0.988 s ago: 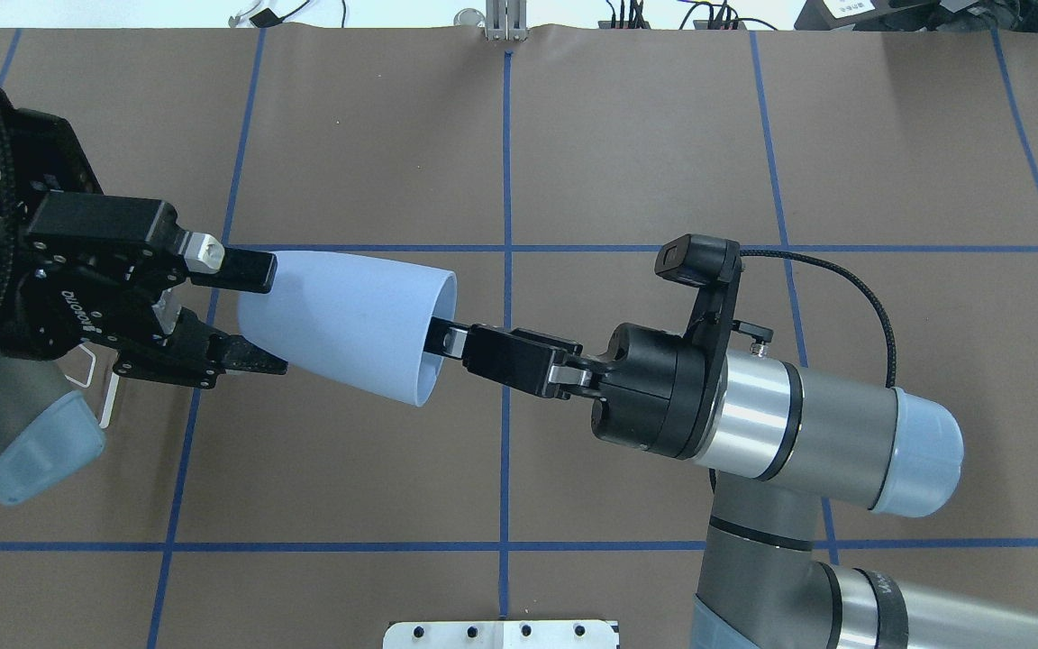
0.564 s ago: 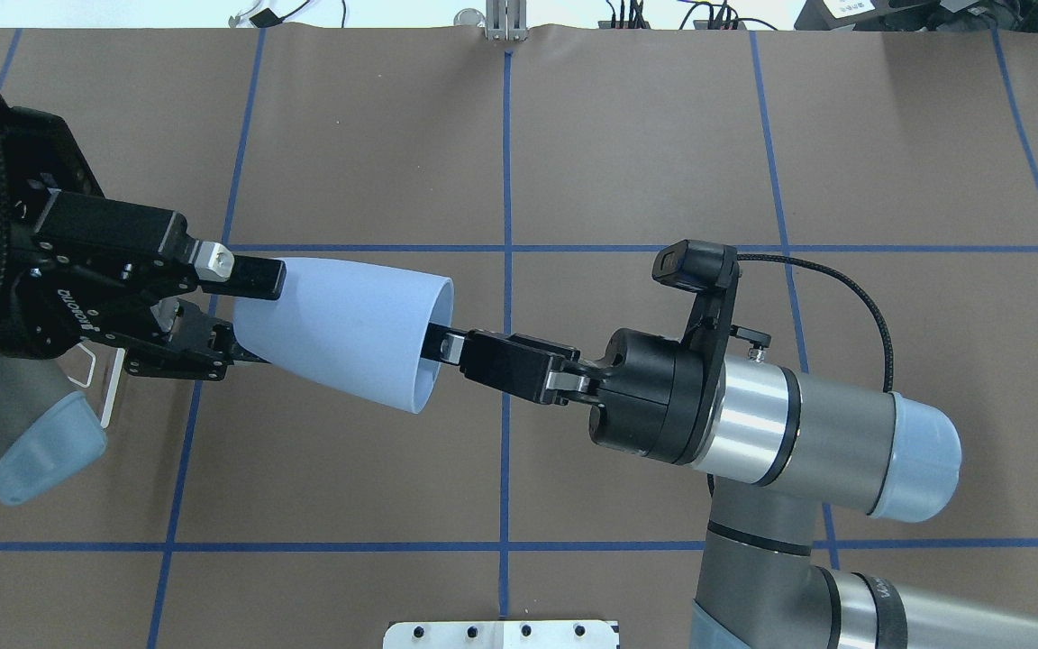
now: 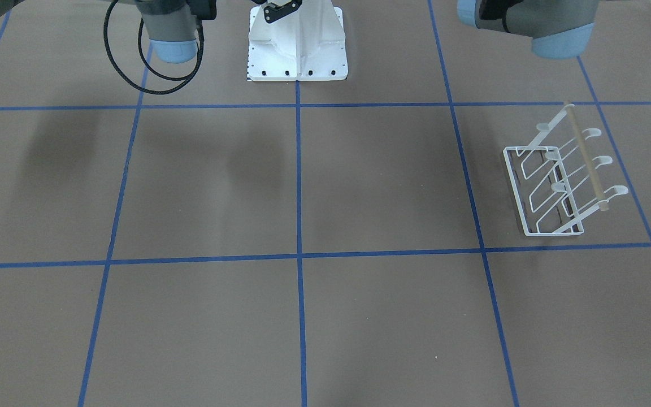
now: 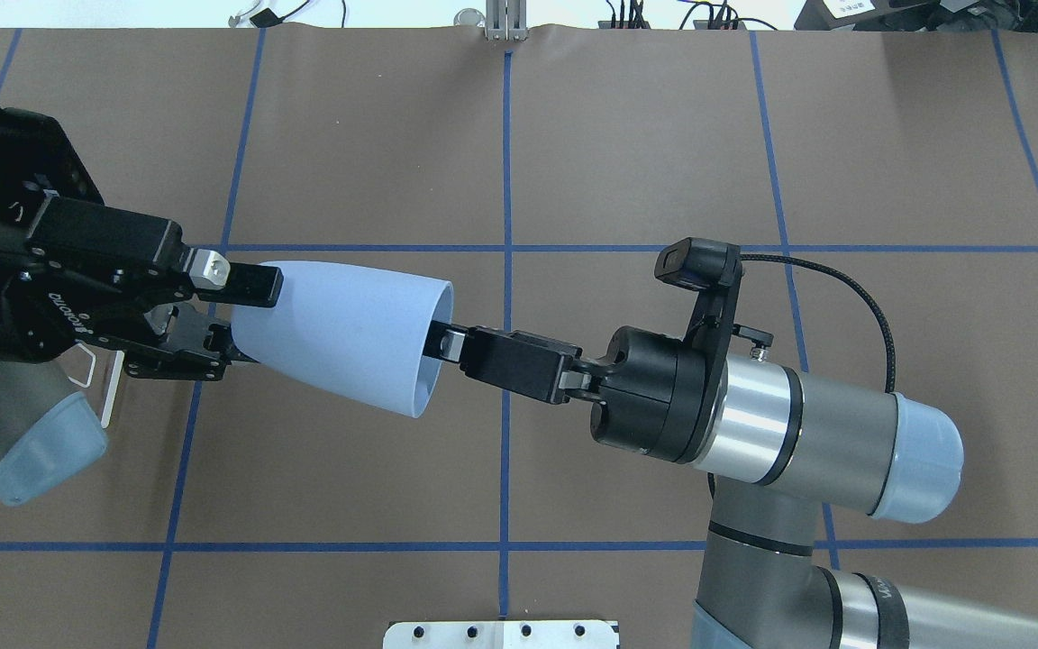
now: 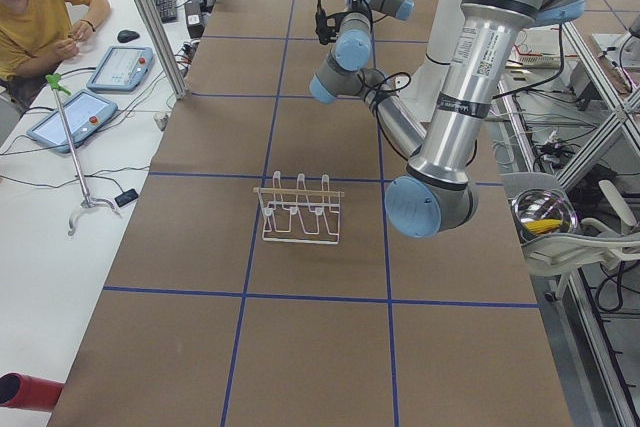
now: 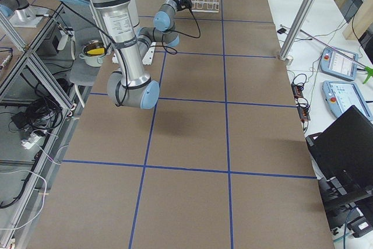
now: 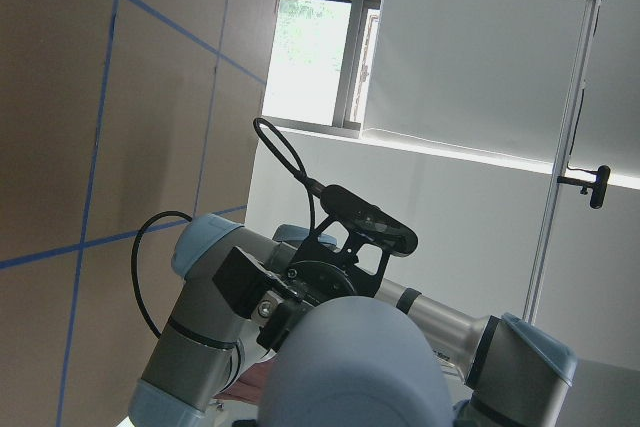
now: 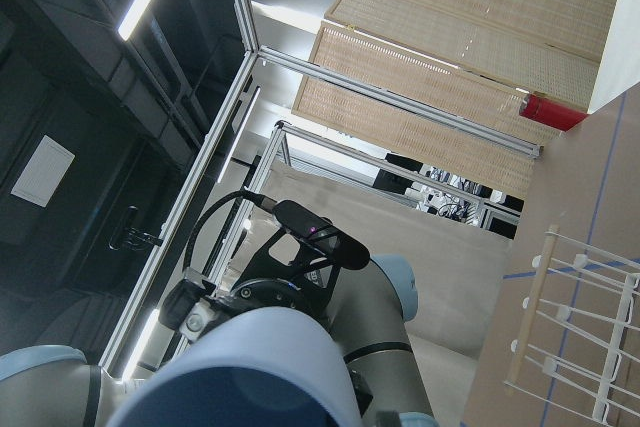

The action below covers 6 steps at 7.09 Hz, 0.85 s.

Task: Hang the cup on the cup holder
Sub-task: 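Open the right gripper and withdraw it while the left gripper holds the cup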

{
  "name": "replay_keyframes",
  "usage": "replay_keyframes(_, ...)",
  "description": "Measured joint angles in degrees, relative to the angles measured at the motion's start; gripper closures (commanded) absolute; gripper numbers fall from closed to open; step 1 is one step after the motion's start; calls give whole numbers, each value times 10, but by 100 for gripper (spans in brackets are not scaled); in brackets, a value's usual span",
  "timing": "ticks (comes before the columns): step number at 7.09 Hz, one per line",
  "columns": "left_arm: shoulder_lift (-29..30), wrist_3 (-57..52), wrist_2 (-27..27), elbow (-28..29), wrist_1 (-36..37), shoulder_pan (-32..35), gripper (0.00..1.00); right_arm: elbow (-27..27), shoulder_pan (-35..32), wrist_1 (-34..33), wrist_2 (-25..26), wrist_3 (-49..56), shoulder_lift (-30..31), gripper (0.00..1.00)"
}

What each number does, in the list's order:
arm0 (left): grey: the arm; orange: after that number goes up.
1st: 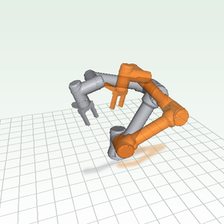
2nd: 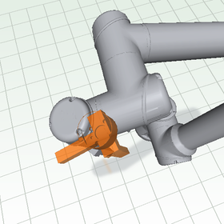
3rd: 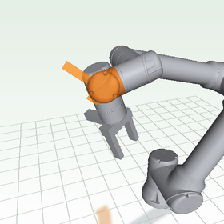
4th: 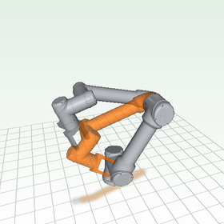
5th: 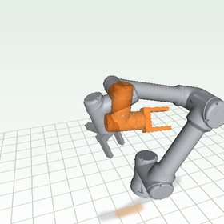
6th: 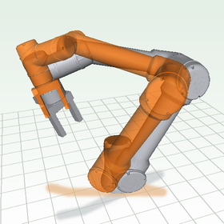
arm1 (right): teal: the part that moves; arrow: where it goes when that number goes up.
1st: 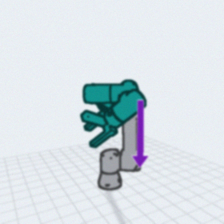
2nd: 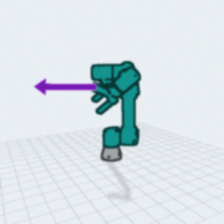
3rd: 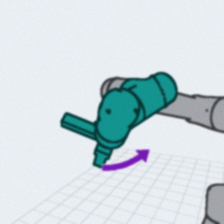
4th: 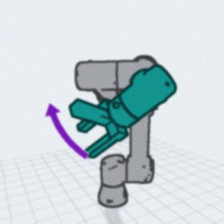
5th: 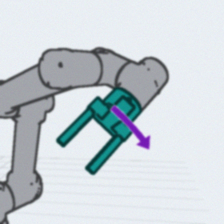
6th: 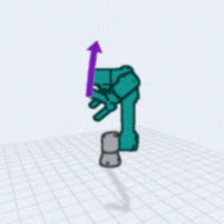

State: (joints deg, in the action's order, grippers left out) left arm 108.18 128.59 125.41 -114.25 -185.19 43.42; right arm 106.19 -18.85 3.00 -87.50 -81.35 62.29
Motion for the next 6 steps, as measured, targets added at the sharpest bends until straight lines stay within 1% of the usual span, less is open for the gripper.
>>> replay_keyframes(1, -1, 0, 0, 0, -2, 0, 100, 4, -3, 1, -1, -3, 4, 0)
replay_keyframes(3, -6, 1, 0, 4, -12, 1, 100, 20, -19, -1, -14, -6, 34, 0)
replay_keyframes(4, -8, 1, 1, 5, -14, 1, 100, 25, -37, -5, -29, -9, 56, 0)
replay_keyframes(5, -10, -1, 2, 6, -14, 3, 100, 26, -67, -21, -55, -16, 80, 0)
replay_keyframes(6, -13, -5, 2, 6, -13, 5, 100, 25, -106, -51, -92, -25, 97, 0)
